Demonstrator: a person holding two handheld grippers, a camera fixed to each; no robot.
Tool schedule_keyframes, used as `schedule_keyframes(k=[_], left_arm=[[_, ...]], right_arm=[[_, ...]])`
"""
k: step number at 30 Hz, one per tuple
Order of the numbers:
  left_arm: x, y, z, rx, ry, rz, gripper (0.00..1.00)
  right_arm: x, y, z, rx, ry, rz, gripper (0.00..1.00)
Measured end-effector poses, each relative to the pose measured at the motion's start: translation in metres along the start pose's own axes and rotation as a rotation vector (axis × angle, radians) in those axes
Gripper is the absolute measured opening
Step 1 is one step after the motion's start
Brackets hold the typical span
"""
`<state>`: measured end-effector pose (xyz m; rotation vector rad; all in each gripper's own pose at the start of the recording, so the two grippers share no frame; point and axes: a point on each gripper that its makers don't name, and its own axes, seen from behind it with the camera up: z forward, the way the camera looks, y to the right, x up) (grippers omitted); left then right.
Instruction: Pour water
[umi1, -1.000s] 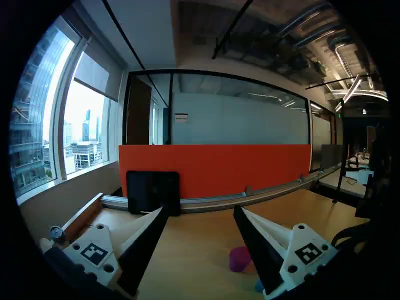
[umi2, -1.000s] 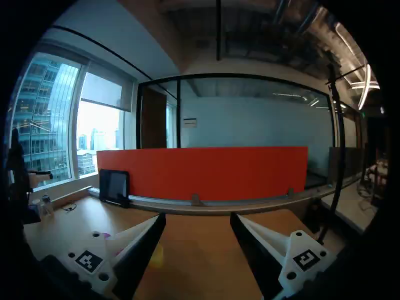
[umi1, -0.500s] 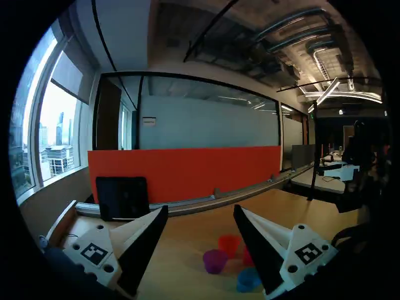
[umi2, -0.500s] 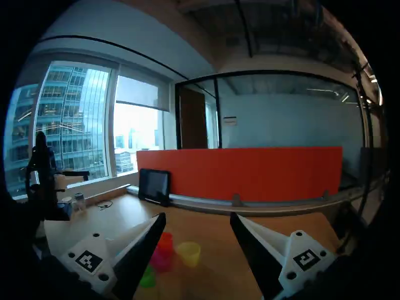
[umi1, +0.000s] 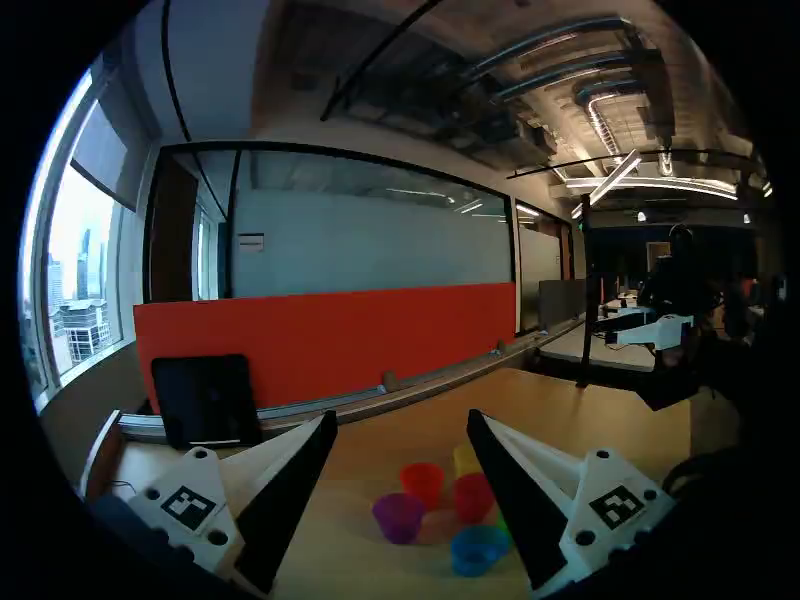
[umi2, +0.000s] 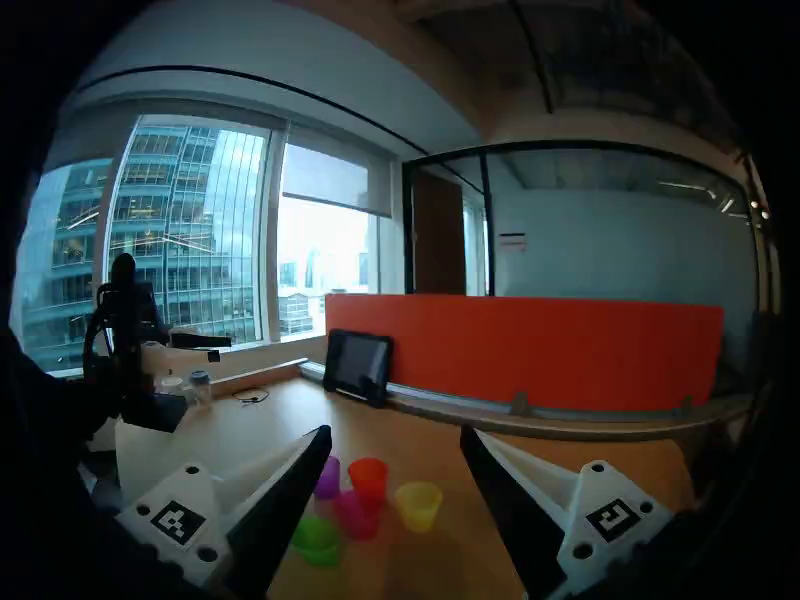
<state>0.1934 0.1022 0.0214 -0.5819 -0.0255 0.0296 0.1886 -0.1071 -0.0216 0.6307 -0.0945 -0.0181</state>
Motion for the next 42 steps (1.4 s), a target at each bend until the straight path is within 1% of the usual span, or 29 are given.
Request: schedule_keyframes(k=[3, 10, 14, 17, 23, 29, 33, 42], left_arm=[[-0.009, 0.006, 0.001, -0.026, -0.011, 0.007, 0.97], [-0.030, 0.014, 0.004, -0.074, -0.045, 0.018, 0.97], [-0.044, 0.020, 0.004, -0.105, -0.064, 0.020, 0.97], [-0.055, 0.023, 0.007, -0.120, -0.078, 0.022, 0.97], [-0.080, 0.030, 0.009, -0.159, -0.118, 0.020, 0.97], [-0.108, 0.041, 0.011, -0.210, -0.168, 0.022, 0.97], [-0.126, 0.048, 0.011, -0.241, -0.198, 0.037, 0.97], [-0.162, 0.064, 0.009, -0.313, -0.268, 0.053, 0.97]], right_arm=[[-0.007, -0.008, 0.002, 0.032, -0.022, -0.011, 0.99], [-0.027, -0.021, 0.008, 0.092, -0.075, -0.050, 0.99], [-0.045, -0.030, 0.009, 0.130, -0.112, -0.077, 0.99], [-0.059, -0.035, 0.011, 0.151, -0.142, -0.093, 0.99], [-0.084, -0.044, 0.014, 0.198, -0.187, -0.109, 0.99], [-0.110, -0.050, 0.018, 0.250, -0.237, -0.122, 0.99], [-0.124, -0.054, 0.020, 0.290, -0.262, -0.131, 0.99], [-0.156, -0.055, 0.027, 0.342, -0.322, -0.147, 0.99]])
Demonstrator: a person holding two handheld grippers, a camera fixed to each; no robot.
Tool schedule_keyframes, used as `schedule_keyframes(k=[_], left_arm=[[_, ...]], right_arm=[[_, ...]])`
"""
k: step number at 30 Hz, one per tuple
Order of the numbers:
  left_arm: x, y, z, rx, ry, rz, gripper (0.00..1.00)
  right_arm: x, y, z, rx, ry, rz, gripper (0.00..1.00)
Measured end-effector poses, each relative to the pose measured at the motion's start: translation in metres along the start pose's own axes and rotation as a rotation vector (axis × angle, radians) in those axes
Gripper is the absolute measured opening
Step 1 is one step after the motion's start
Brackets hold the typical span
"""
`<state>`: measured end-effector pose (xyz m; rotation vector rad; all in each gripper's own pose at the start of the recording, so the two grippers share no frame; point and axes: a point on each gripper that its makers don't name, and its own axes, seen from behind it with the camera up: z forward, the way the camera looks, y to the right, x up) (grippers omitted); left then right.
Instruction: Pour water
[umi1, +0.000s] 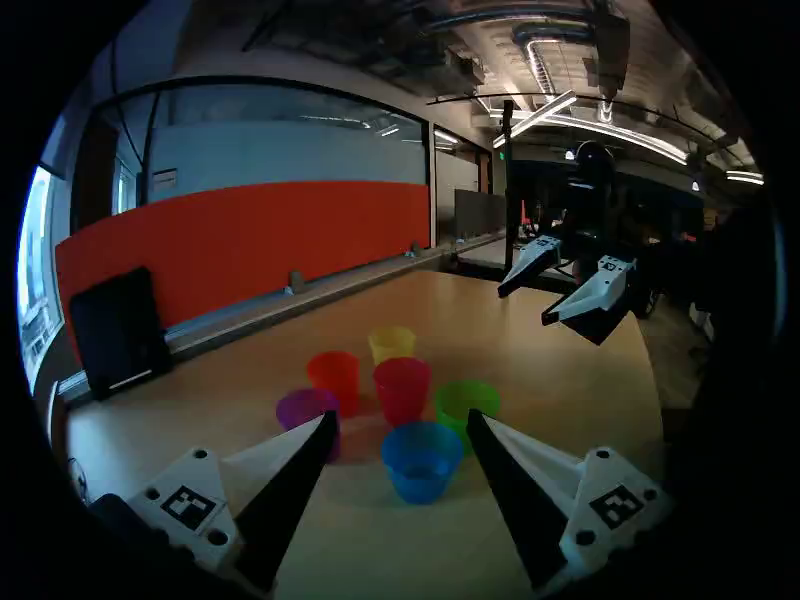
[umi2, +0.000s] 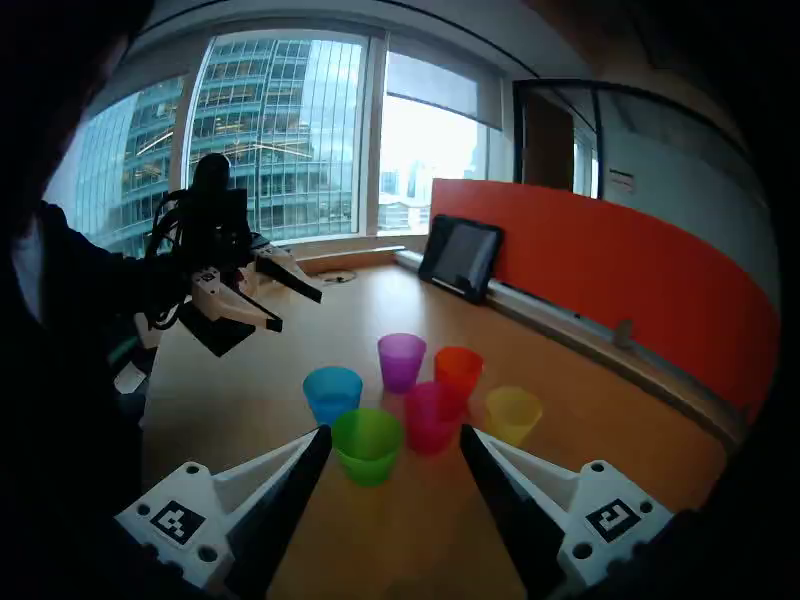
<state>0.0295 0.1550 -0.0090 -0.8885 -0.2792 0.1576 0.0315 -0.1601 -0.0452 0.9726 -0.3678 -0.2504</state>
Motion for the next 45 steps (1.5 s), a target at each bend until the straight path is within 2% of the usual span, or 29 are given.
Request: schedule_keyframes(k=[14, 20, 26, 35, 45], left_arm=[[-0.055, 0.017, 0.020, -0.098, -0.163, 0.035, 0.97], [-0.072, 0.017, 0.027, -0.125, -0.225, 0.054, 0.97], [-0.085, 0.016, 0.037, -0.151, -0.275, 0.051, 0.97], [-0.097, 0.016, 0.053, -0.180, -0.324, 0.058, 0.97], [-0.097, 0.020, 0.069, -0.208, -0.333, 0.066, 0.97]], right_arm=[[-0.033, -0.007, 0.033, 0.087, -0.110, -0.032, 0.99], [-0.044, -0.008, 0.050, 0.118, -0.157, -0.052, 0.99], [-0.057, -0.010, 0.064, 0.149, -0.205, -0.070, 0.99], [-0.073, -0.009, 0.082, 0.180, -0.262, -0.093, 1.00], [-0.082, -0.011, 0.100, 0.197, -0.294, -0.116, 1.00]])
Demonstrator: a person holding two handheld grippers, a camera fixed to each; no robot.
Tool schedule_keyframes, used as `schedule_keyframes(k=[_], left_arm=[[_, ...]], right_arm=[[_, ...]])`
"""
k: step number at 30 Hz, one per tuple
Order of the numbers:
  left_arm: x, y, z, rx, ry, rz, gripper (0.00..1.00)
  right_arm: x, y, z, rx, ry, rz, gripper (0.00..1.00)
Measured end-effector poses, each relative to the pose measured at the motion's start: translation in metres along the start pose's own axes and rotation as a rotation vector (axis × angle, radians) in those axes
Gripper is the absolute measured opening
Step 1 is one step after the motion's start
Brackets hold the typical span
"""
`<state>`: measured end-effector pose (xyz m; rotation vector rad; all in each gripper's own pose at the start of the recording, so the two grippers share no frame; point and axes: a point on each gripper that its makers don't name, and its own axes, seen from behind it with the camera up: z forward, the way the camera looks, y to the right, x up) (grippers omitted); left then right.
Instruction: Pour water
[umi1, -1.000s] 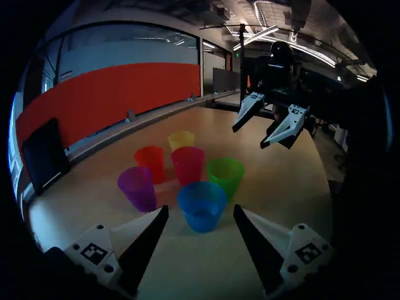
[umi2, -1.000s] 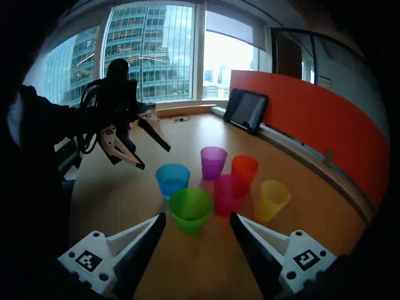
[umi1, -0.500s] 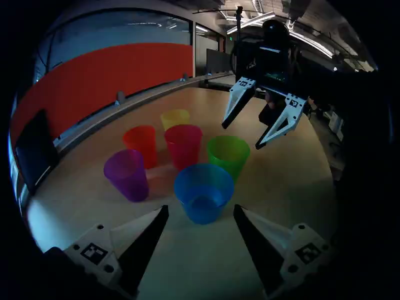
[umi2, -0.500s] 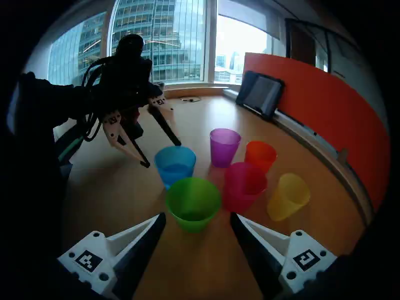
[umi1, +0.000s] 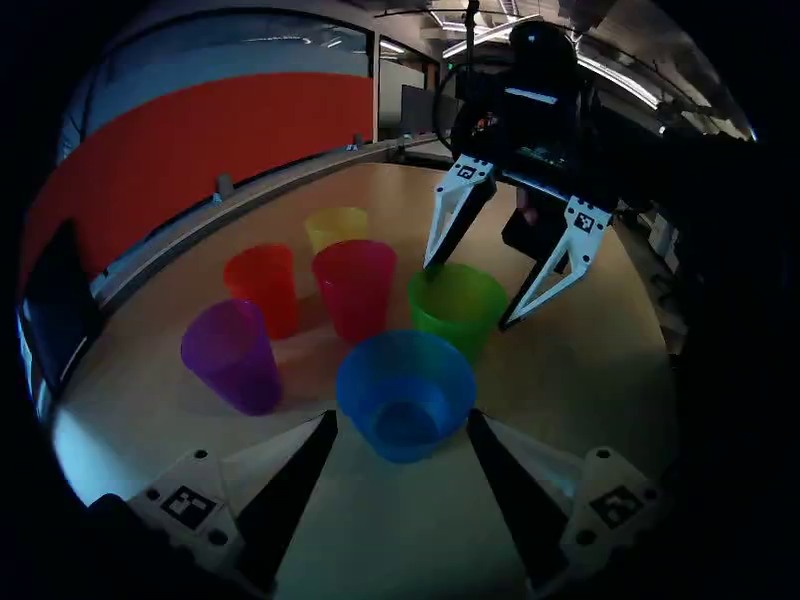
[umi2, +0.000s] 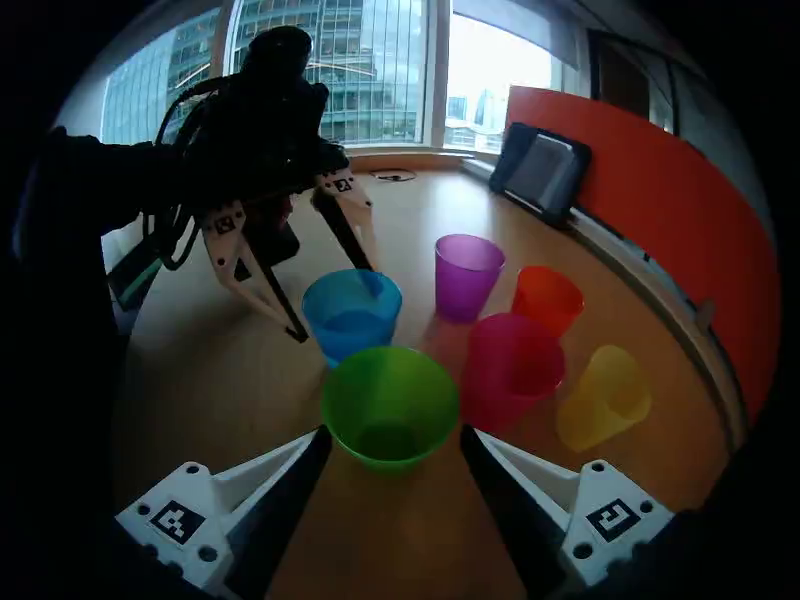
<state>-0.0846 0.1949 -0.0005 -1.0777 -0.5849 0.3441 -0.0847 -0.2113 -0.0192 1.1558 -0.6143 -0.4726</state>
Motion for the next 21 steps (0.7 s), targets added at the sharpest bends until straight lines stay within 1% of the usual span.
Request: schedule_keyframes(k=[3, 8, 17, 21], left_arm=[[0.000, 0.001, 0.004, -0.008, -0.007, 0.003, 0.97], [0.002, 0.000, 0.008, -0.007, -0.007, -0.002, 0.97], [0.005, -0.002, 0.011, 0.005, 0.004, -0.009, 0.97], [0.004, -0.001, 0.013, 0.006, 0.000, -0.007, 0.96]], right_arm=[[0.001, 0.000, 0.004, 0.002, -0.002, -0.006, 1.00], [0.002, -0.001, 0.008, 0.011, -0.004, -0.003, 1.00], [-0.001, 0.000, 0.008, 0.007, -0.002, 0.007, 1.00], [-0.001, 0.000, 0.007, 0.005, -0.002, 0.007, 0.99]])
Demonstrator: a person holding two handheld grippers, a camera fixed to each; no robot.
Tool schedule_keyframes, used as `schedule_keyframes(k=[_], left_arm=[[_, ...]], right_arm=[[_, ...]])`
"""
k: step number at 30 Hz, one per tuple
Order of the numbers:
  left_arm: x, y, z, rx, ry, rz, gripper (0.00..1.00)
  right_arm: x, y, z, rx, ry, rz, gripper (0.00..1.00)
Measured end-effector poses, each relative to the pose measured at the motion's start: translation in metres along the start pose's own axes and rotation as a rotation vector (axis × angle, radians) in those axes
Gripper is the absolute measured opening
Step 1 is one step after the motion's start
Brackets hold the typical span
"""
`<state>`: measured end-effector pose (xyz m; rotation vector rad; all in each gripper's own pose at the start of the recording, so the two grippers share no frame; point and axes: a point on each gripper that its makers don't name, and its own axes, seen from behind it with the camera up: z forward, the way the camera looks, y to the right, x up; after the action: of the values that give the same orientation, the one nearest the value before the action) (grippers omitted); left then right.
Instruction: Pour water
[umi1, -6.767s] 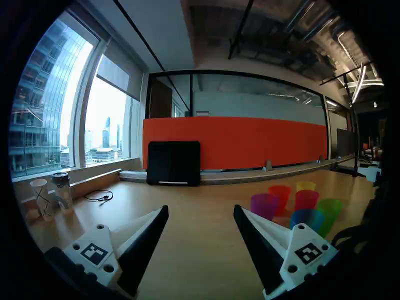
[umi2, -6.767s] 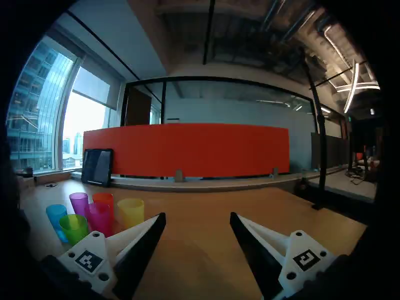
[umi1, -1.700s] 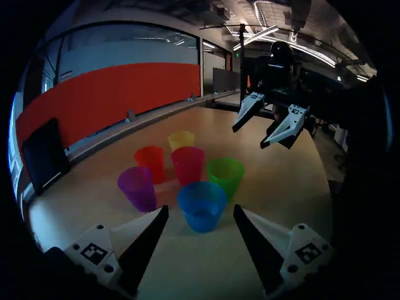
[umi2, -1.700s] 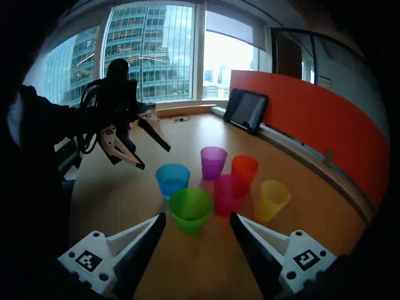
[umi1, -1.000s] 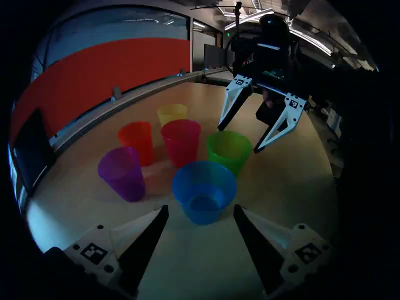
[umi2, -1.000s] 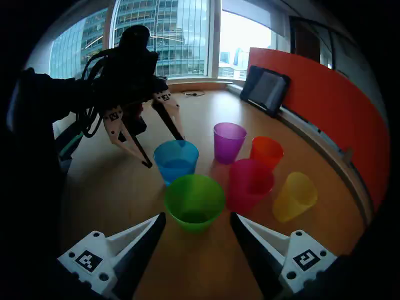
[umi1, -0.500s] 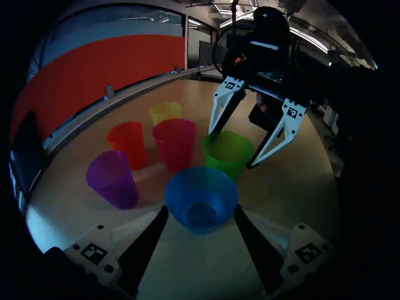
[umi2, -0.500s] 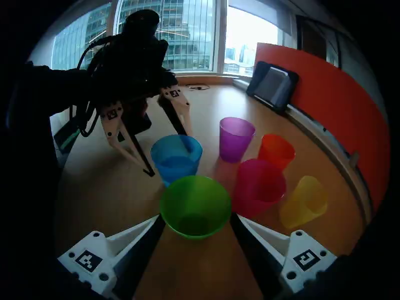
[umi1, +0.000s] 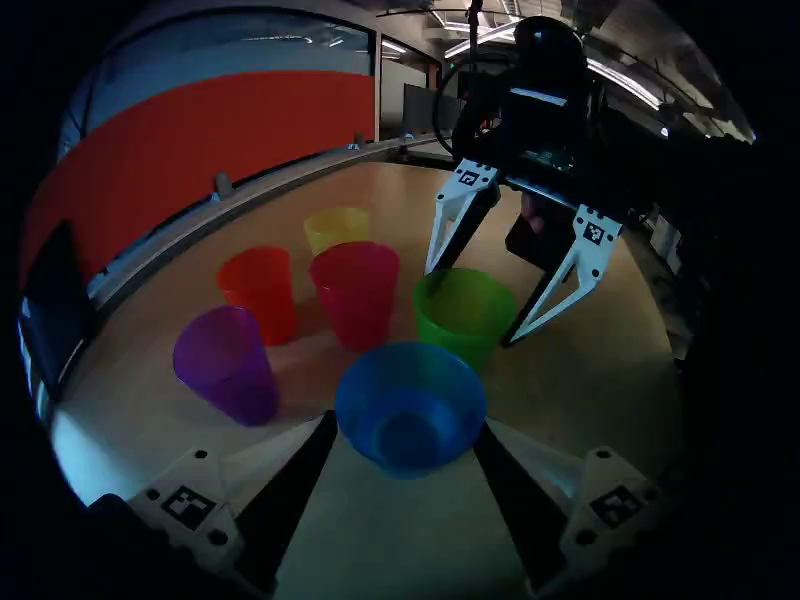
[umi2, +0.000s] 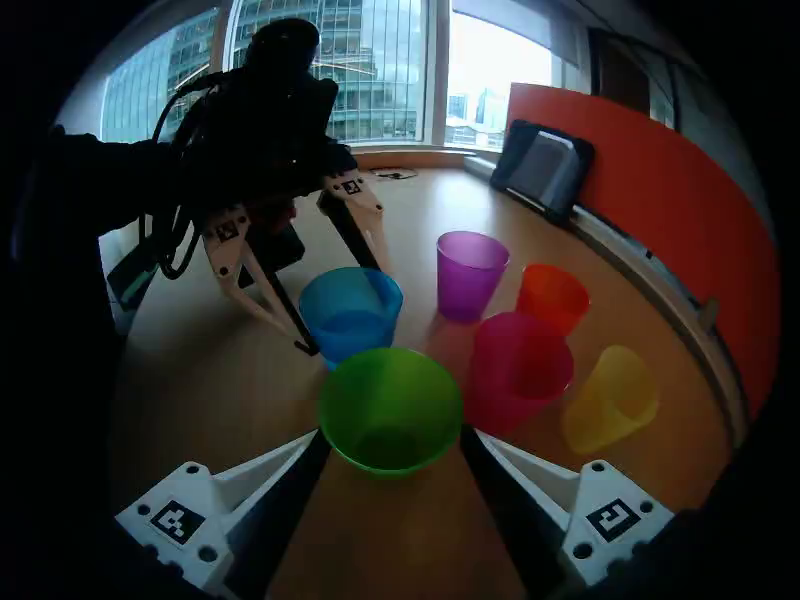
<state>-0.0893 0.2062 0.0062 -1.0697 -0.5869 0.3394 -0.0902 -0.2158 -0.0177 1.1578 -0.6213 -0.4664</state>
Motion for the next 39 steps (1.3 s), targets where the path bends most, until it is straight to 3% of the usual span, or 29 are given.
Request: schedule_keyframes(k=[11, 23, 28, 39], left_arm=[[0.000, 0.004, 0.003, -0.022, 0.009, -0.046, 0.86], [0.000, 0.003, 0.001, -0.016, 0.013, -0.042, 0.85], [0.001, 0.003, 0.001, -0.015, 0.016, -0.045, 0.85], [0.003, 0.006, 0.000, -0.019, 0.025, -0.058, 0.85]], right_arm=[[0.001, -0.001, 0.002, -0.002, 0.001, 0.002, 1.00], [0.005, -0.004, 0.006, 0.002, 0.007, 0.008, 0.99], [0.006, -0.003, 0.007, -0.009, 0.012, 0.013, 0.89], [0.015, -0.005, -0.001, -0.005, 0.054, 0.042, 0.89]])
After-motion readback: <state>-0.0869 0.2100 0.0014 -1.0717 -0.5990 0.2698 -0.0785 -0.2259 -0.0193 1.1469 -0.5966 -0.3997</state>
